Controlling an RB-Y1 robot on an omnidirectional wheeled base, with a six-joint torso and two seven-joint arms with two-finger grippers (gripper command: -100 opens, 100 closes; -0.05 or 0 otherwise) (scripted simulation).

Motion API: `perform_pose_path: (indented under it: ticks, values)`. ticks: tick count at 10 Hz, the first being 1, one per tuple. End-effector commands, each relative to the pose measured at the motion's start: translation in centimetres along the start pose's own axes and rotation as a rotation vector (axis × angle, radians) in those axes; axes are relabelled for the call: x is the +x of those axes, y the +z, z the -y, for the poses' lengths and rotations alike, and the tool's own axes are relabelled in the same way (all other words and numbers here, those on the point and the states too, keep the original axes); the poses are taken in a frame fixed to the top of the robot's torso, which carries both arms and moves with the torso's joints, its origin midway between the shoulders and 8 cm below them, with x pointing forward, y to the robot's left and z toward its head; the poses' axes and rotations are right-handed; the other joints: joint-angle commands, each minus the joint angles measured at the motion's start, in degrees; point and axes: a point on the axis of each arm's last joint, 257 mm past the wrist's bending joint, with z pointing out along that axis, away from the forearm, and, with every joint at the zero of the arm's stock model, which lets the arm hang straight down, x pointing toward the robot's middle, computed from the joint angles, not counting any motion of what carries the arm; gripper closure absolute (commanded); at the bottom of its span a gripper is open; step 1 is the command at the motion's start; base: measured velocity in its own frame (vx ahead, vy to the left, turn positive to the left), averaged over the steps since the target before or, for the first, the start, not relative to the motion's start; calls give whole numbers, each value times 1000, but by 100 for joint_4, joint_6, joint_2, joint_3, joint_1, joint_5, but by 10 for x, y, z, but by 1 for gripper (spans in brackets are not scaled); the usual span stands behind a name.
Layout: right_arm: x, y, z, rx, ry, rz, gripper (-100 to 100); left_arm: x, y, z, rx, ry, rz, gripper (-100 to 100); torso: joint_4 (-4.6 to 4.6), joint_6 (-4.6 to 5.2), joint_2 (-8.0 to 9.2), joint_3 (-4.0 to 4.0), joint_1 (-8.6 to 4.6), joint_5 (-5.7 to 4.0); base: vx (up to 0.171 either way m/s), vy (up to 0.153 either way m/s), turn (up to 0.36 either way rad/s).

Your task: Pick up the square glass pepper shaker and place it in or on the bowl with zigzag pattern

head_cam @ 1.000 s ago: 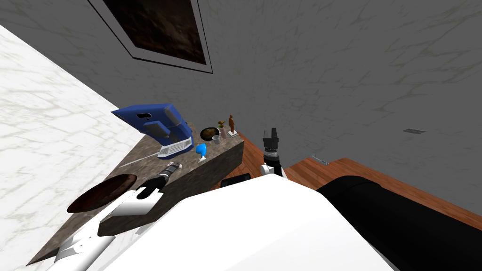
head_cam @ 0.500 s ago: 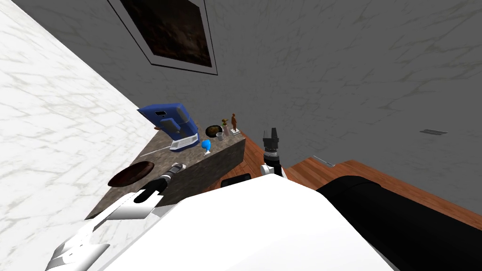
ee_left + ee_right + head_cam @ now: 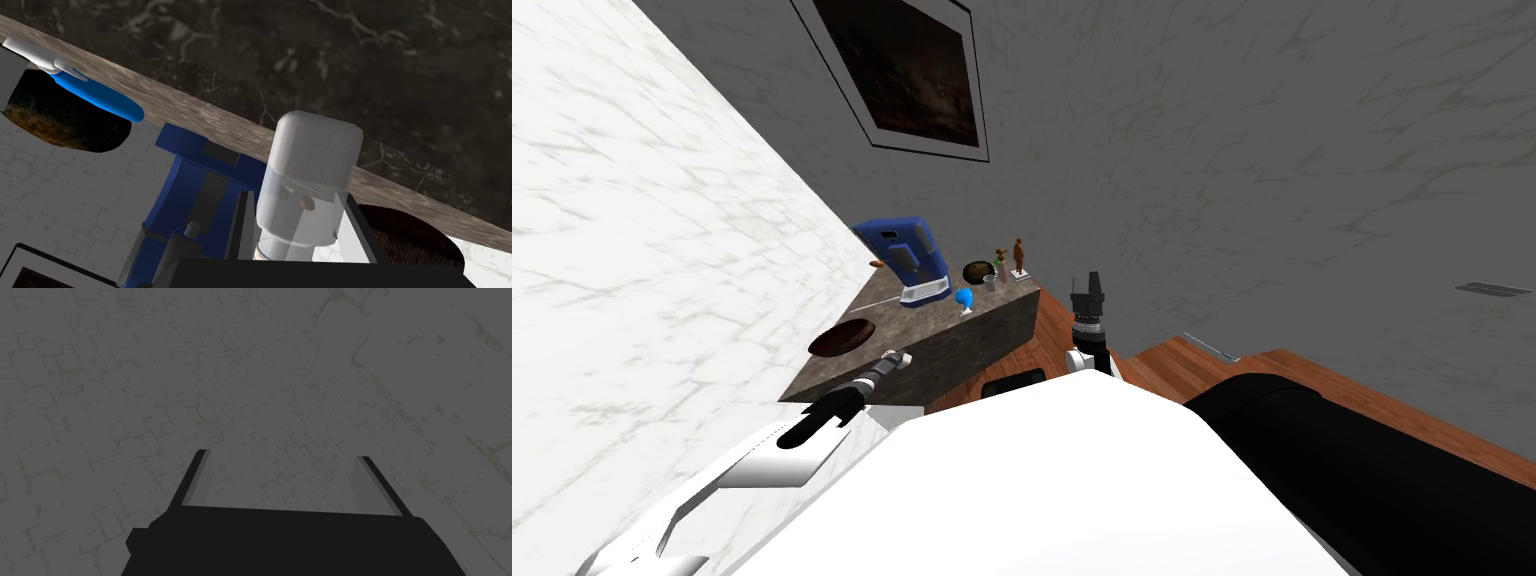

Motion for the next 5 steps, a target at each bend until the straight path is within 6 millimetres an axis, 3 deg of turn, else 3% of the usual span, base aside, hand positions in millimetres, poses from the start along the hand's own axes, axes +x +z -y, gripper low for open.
perform_pose_path:
  ticks: [1,3,5]
  values:
    - [0,0,0,0,0,0,0,4,-7,1,8,4,-25,100,0,0,0,0,0,0,-99,108,128]
    - [0,0,0,0,0,0,0,-3,-11,-3,2,17,-32,100,-2,3,-14,-8,18,2,-57,111,72]
    - [0,0,0,0,0,0,0,-21,-14,-8,-11,37,-21,100,-8,10,-52,-28,9,-1,39,94,17]
